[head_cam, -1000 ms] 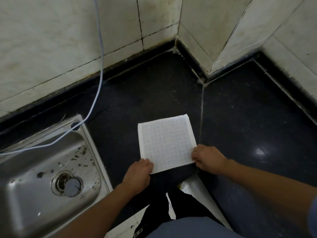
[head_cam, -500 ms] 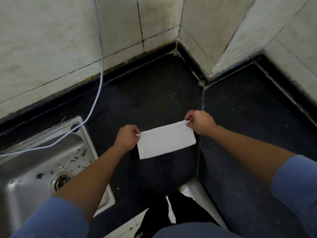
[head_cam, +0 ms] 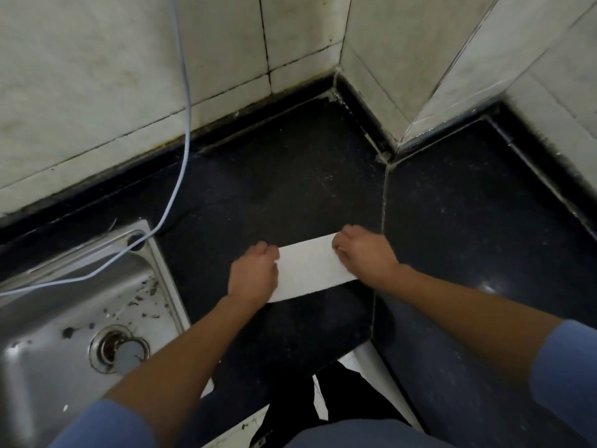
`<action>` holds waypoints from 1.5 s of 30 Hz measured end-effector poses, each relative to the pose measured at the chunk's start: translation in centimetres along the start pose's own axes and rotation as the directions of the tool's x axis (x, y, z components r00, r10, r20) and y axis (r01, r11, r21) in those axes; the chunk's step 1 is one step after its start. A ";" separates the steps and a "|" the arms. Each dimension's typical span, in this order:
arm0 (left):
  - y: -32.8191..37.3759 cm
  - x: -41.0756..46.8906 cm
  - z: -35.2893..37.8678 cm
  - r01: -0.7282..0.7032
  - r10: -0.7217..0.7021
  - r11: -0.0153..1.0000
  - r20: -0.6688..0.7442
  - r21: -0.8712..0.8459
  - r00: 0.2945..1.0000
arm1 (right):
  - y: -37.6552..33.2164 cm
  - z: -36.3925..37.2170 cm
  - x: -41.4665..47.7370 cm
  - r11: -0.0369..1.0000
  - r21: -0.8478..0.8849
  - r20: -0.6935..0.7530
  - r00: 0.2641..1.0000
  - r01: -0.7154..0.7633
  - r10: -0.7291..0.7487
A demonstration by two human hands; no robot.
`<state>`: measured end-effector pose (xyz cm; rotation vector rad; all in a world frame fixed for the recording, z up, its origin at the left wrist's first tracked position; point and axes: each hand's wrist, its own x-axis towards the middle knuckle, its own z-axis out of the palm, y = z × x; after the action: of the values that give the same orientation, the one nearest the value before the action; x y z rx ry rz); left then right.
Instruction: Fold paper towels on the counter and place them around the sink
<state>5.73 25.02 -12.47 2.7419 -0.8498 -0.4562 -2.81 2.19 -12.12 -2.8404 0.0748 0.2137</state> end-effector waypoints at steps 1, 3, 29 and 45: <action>0.9 -0.8 0.4 -0.050 0.049 0.999 0.028 0.016 0.998 | -0.9 0.7 -0.8 0.999 0.006 0.063 0.997 0.045 -0.045; 1.6 -2.6 1.3 -0.096 0.086 0.993 0.132 0.069 0.987 | -1.6 2.3 -2.3 0.999 0.024 0.171 0.984 0.045 -0.048; -2.7 -3.1 1.1 -0.137 0.104 0.980 0.213 0.145 0.971 | 0.7 -1.4 1.5 0.361 0.543 0.455 0.627 -0.758 0.633; -7.0 -7.3 -0.9 0.168 -0.169 0.986 0.032 0.013 0.985 | -14.0 3.7 5.6 0.659 0.461 0.467 0.794 -0.594 0.390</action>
<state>3.90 35.02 -12.23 2.8354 -0.6308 -0.5315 3.25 16.49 -12.50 -2.0541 0.7346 0.6573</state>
